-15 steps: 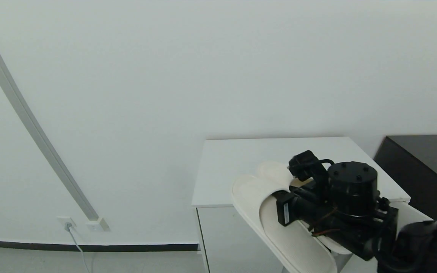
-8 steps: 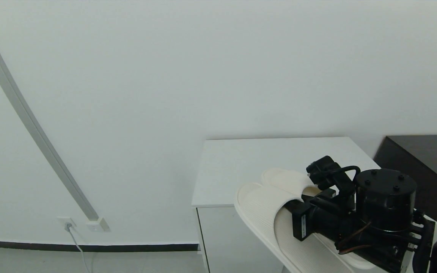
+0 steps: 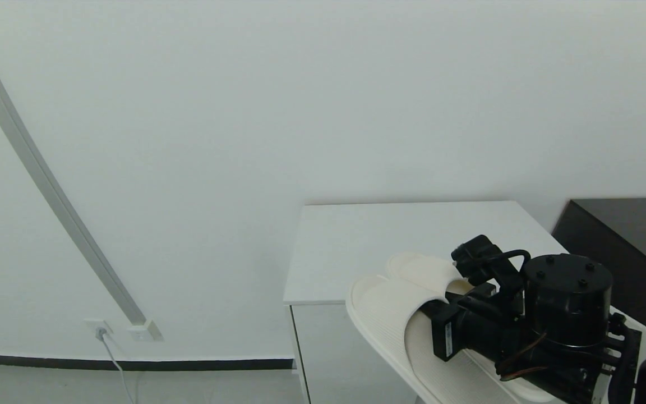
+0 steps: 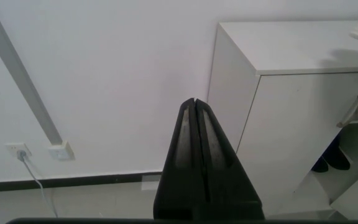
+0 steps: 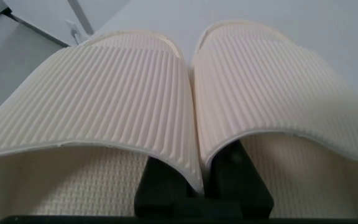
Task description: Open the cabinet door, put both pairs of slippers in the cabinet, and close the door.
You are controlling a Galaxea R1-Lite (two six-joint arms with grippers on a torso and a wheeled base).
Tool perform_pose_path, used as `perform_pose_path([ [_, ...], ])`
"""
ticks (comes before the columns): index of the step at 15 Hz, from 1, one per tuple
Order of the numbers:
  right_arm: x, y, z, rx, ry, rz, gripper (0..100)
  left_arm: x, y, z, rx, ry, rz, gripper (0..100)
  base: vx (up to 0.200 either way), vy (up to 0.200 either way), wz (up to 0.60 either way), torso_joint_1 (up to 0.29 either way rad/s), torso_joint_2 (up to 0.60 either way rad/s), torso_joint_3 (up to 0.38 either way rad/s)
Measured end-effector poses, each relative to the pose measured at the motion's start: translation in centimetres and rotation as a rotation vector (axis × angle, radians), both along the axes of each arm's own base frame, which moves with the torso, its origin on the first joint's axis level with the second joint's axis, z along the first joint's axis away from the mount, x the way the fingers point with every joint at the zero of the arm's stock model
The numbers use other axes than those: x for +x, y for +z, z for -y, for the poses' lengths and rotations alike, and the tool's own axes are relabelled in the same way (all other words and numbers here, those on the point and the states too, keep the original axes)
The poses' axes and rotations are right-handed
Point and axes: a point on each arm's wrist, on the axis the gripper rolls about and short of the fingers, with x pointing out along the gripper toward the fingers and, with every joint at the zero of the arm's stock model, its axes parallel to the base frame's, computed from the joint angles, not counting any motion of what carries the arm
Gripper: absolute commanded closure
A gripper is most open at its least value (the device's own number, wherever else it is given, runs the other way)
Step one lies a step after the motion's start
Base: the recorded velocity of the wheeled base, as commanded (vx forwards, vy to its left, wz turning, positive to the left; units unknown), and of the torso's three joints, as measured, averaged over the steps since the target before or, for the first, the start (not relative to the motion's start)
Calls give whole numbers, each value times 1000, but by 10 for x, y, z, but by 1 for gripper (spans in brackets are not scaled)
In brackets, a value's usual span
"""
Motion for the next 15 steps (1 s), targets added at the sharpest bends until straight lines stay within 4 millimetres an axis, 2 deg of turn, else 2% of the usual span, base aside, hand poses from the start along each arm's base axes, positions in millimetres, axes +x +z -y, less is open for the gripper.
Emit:
perform_pose_path([
  [4,-2,-2,-1,-8,6,-4,100,0,0,0,0,1,0,100,-200,0,0,-6,-1,4],
  [15,-2,-6,1,-24,3,-15,100,0,0,0,-1,2,0,100,0,0,0,0,0,0],
])
